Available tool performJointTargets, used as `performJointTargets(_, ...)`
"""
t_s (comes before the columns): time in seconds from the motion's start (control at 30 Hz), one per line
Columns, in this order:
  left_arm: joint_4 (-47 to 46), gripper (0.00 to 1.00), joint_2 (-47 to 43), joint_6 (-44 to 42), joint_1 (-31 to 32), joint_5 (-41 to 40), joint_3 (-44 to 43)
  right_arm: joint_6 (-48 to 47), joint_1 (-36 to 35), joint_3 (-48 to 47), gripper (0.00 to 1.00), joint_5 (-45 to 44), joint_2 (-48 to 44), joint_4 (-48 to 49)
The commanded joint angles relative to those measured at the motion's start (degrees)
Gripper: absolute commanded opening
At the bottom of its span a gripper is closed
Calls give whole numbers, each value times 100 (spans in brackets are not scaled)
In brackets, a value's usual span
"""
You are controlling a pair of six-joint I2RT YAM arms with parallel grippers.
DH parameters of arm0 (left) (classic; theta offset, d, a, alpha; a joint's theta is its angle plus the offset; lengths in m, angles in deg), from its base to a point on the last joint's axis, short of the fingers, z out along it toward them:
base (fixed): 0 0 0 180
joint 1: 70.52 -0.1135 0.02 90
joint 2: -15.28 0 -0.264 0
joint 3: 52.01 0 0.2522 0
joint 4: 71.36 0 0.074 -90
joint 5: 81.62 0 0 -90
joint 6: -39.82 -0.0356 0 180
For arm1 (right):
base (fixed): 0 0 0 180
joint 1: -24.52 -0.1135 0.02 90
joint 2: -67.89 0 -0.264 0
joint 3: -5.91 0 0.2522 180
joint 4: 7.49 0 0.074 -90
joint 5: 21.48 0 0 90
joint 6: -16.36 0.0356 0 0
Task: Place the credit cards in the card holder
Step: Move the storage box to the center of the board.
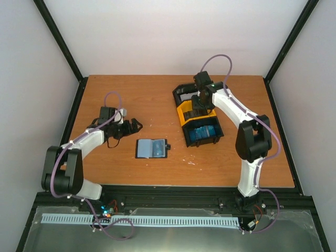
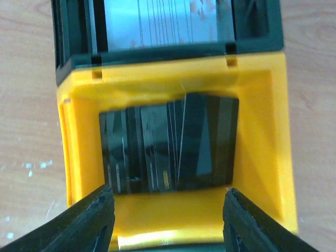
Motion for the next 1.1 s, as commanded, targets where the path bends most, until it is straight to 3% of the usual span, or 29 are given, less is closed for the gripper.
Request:
performJointTargets(0.0,-87,100,606,-352,-48,-129,-716,-321,11,-648,56,108,740,-113)
performJointTargets(0.23,-17,100,1402,-701,-48,-166,-1348,-964,-10,-1570,57,487,1630,-632)
performJointTargets(0.43,-66,100,1651,-838,-48,-95,-1481,-1250,-42,-1693,58,524,1920,-1140)
performJointTargets(0.8,-39,100,1754,-1046,-48,-163,-1503,-1006,-108,-741,60,382,1501,-1721)
performJointTargets(1.07,34,100,1672,-1127,-48,-301,-1458,-840,-138,64,61,161,771,-1631)
